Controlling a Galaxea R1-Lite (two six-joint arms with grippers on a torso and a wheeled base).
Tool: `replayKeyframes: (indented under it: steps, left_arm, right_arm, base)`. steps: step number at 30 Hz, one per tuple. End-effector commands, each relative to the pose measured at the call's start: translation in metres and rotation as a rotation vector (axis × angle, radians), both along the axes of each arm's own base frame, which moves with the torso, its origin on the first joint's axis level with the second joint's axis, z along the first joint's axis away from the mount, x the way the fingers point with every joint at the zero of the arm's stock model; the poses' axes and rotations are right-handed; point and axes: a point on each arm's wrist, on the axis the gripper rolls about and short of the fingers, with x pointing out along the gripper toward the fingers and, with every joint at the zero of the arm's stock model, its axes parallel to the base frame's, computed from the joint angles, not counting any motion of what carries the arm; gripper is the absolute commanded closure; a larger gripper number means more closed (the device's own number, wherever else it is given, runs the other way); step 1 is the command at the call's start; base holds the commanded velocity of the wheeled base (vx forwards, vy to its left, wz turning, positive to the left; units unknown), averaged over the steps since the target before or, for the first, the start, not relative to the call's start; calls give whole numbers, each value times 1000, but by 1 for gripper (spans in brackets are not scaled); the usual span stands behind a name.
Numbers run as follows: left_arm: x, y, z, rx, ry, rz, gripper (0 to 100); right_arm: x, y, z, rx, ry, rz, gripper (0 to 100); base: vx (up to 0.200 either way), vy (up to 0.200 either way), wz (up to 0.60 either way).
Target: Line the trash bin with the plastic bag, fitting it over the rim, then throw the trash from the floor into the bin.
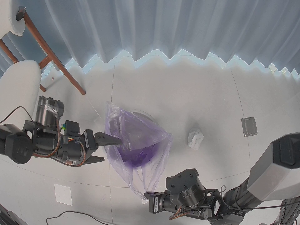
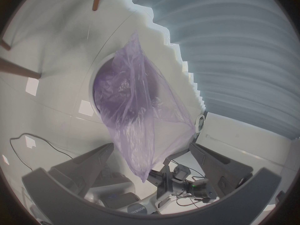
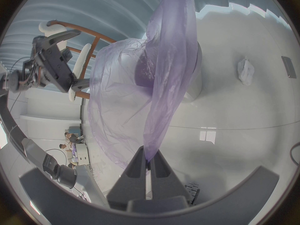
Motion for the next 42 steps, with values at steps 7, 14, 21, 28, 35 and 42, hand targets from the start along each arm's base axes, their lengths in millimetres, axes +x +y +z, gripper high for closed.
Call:
replayKeyframes:
  steps: [7,14,21,28,35,42]
  left_arm:
    - [42,-24,-25,114,23,-33,0]
    - [53,-30,-32,154,34,-8,100]
    - [39,-7,-38,207,65,26,100]
    - [7,28,-37,262,69,108,100]
    - [-5,35,-58,308,130,95,100]
    - [3,35,-89,428,203,86,100]
  right_arm:
    - [-6,5,-6,-20,-1,17,100]
    - [-6,6,-5,-1,-14,17,100]
    - [-3,4,-2,20,-26,8,100]
    - [25,-2,-1,54,-33,-85,100]
    - [44,-11,-13,62,19,-183,100]
    - [48,-7,-43,51,46,-196,100]
  base:
    - [0,0,0]
    - [0,0,0]
    - [0,0,0]
    - [0,0,0]
    - [0,0,0]
    - [0,0,0]
